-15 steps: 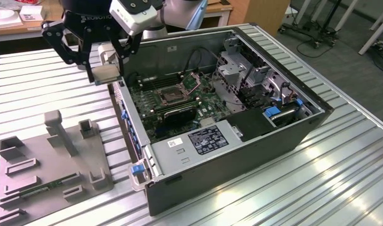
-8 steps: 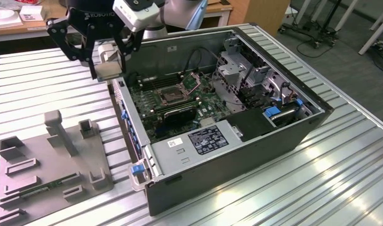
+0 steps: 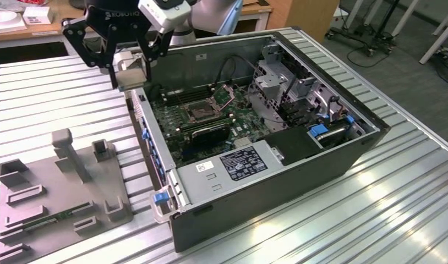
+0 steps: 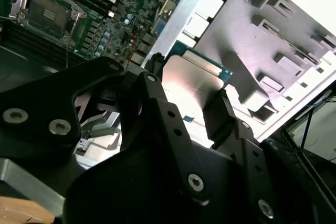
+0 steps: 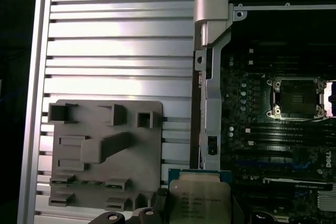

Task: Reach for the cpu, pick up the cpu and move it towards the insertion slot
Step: 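Pick up the cpu and move it towards the insertion slot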

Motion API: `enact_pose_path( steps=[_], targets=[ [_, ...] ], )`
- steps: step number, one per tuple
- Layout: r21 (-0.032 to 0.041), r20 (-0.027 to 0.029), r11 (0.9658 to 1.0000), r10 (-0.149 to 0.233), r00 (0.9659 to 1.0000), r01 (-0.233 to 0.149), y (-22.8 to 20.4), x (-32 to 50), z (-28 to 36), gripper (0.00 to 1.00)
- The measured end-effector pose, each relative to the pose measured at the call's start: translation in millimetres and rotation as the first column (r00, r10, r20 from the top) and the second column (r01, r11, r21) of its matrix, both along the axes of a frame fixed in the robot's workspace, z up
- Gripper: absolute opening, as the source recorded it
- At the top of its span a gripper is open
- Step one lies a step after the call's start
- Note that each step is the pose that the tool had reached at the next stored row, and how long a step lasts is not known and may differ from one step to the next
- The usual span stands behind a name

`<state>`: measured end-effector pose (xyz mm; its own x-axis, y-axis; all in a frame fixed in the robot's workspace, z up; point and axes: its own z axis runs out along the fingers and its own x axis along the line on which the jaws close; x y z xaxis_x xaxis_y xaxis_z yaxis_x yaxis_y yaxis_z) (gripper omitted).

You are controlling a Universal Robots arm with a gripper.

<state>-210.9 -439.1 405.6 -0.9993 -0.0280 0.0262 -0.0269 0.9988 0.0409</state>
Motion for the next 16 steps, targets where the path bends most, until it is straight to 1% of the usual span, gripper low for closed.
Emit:
enact_pose_path(
  steps=[9,11,13,16],
  targets=[
    [-0.0001,0.0,1.0,0.0,1.0,0.0,5.4,5.1,-0.2,0.55],
    [-0.0001,0.0,1.0,0.0,1.0,0.0,5.8,5.5,-0.2,0.55],
    [0.0,0.0,0.9999,-0.01,0.9999,0.01,5.8,5.5,-0.2,0.55],
    [-0.0001,0.0,0.9999,-0.01,0.9999,0.01,5.8,5.5,-0.2,0.55]
  ],
)
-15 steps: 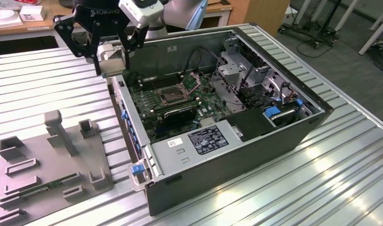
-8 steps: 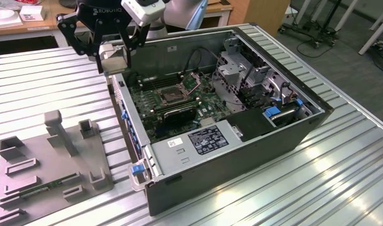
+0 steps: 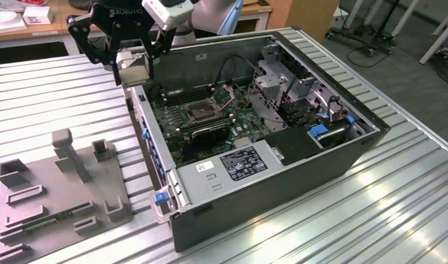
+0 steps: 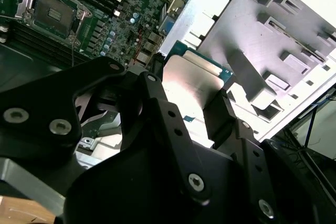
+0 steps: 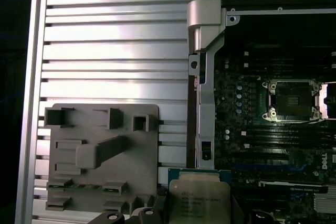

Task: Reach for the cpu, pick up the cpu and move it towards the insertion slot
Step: 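Pick up the cpu and move it towards the insertion slot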

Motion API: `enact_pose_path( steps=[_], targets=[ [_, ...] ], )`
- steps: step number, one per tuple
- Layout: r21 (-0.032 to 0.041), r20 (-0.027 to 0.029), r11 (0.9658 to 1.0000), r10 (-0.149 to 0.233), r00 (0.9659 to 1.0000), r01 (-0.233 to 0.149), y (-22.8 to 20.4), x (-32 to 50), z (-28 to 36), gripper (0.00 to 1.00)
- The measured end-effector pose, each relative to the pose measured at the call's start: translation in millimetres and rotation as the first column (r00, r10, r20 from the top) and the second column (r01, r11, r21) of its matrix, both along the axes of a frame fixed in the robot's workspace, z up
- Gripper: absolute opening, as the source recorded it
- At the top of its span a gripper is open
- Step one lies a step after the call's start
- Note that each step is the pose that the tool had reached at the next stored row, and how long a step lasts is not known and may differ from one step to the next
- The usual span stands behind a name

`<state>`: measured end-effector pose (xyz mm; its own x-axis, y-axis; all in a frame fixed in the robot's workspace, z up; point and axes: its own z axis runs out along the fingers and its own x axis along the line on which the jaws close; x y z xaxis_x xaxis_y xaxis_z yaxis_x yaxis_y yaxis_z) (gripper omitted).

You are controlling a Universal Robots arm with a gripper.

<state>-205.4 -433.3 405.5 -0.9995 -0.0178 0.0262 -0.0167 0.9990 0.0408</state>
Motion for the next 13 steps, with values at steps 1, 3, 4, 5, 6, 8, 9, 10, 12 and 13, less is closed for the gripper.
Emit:
enact_pose_path(
  steps=[1,3,4,5,6,8,9,10,12,13],
  targets=[
    [0.0001,0.0,1.0,0.0,1.0,0.0,0.0,0.0,0.0,0.55],
    [0.0002,0.0,1.0,0.0,1.0,0.0,0.0,0.0,0.0,0.55],
    [0.0006,0.0,1.0,0.0,1.0,0.0,0.0,0.0,0.0,0.55],
    [0.0011,0.0,1.0,0.0,1.0,0.0,0.0,0.2,0.0,0.55],
    [0.0013,0.0,1.0,0.0,1.0,0.0,-0.1,0.6,0.0,0.55],
    [0.0013,0.0,1.0,0.0,1.0,0.0,0.0,2.2,0.0,0.55],
    [0.0013,0.0,1.0,0.0,1.0,0.0,0.0,3.2,0.0,0.55],
    [0.0013,0.0,1.0,0.0,1.0,0.0,0.0,4.3,0.0,0.55],
    [0.0013,-0.0001,1.0,0.0,1.0,0.0,0.0,6.5,0.0,0.55],
    [0.0013,0.0,1.0,0.0,1.0,0.0,0.0,7.6,0.0,0.55]
  ],
)
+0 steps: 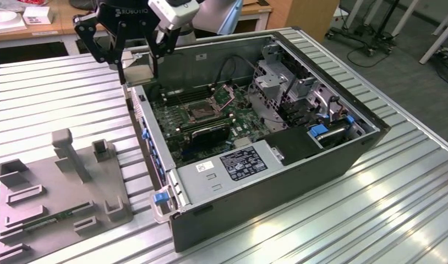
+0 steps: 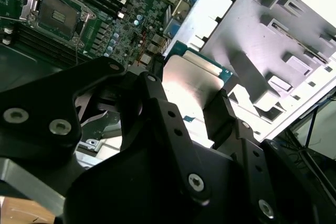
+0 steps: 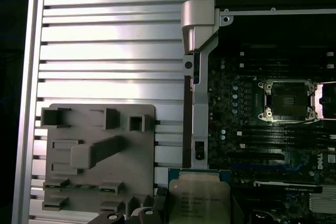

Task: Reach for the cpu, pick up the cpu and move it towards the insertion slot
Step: 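Pick up the cpu and move it towards the insertion slot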

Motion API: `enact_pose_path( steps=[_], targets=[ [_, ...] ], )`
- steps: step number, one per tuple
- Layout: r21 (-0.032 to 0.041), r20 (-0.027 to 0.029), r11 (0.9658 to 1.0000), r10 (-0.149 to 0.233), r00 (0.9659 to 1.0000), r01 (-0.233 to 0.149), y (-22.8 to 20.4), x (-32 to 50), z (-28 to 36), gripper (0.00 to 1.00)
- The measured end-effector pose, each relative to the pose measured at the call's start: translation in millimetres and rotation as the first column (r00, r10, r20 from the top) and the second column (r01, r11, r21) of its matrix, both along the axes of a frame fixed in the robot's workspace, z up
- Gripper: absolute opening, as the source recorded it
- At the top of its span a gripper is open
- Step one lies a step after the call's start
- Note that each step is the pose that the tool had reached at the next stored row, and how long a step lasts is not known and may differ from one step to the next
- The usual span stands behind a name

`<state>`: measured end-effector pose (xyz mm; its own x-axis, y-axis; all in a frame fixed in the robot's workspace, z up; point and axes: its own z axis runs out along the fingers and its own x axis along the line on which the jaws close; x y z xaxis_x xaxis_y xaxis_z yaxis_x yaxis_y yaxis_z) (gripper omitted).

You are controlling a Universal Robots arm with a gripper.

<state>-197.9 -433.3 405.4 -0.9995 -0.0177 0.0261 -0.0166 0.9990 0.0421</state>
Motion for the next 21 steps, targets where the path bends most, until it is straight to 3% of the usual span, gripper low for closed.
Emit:
enact_pose_path(
  steps=[21],
  targets=[
    [0.0001,0.0,1.0,0.0,1.0,0.0,0.1,20.8,0.0,0.55]
  ],
)
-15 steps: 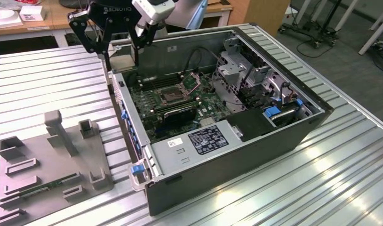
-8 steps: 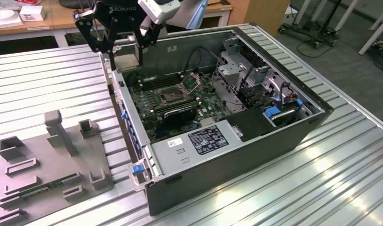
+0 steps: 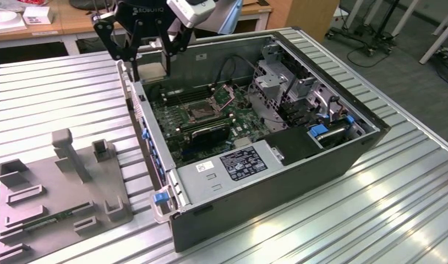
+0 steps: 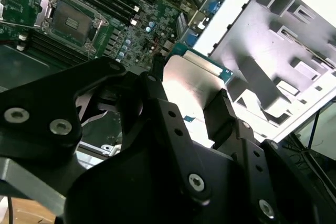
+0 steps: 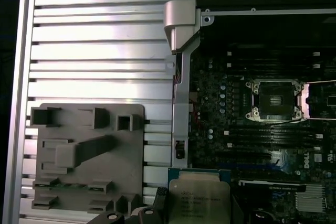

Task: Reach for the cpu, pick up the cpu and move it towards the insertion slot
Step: 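Pick up the cpu and move it towards the insertion slot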

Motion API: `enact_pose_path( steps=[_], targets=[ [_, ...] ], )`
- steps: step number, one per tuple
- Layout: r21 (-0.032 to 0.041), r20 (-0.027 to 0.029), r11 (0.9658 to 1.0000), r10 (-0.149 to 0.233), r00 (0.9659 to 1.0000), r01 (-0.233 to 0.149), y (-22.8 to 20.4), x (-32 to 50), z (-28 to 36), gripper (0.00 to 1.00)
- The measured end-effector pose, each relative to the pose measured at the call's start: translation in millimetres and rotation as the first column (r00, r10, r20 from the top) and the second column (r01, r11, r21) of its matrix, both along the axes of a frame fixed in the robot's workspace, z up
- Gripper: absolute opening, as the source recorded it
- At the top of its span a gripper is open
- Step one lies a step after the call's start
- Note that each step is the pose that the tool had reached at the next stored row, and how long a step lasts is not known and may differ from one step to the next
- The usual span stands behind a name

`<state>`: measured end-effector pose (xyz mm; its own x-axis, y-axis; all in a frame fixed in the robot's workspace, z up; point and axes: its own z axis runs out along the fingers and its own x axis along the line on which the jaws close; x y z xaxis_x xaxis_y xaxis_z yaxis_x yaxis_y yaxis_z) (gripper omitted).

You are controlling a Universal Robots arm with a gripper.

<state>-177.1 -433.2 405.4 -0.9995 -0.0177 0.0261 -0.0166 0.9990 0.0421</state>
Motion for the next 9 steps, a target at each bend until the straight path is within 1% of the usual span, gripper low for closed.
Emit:
enact_pose_path(
  steps=[3,5,9],
  targets=[
    [0.0,0.0,1.0,0.0,1.0,0.0,1.1,3.0,0.0,0.55],
    [-0.0001,-0.0001,1.0,0.0,1.0,0.0,2.7,5.2,0.1,0.55],
    [0.0002,0.0001,1.0,0.0,1.0,0.0,9.1,10.6,0.0,0.55]
  ],
)
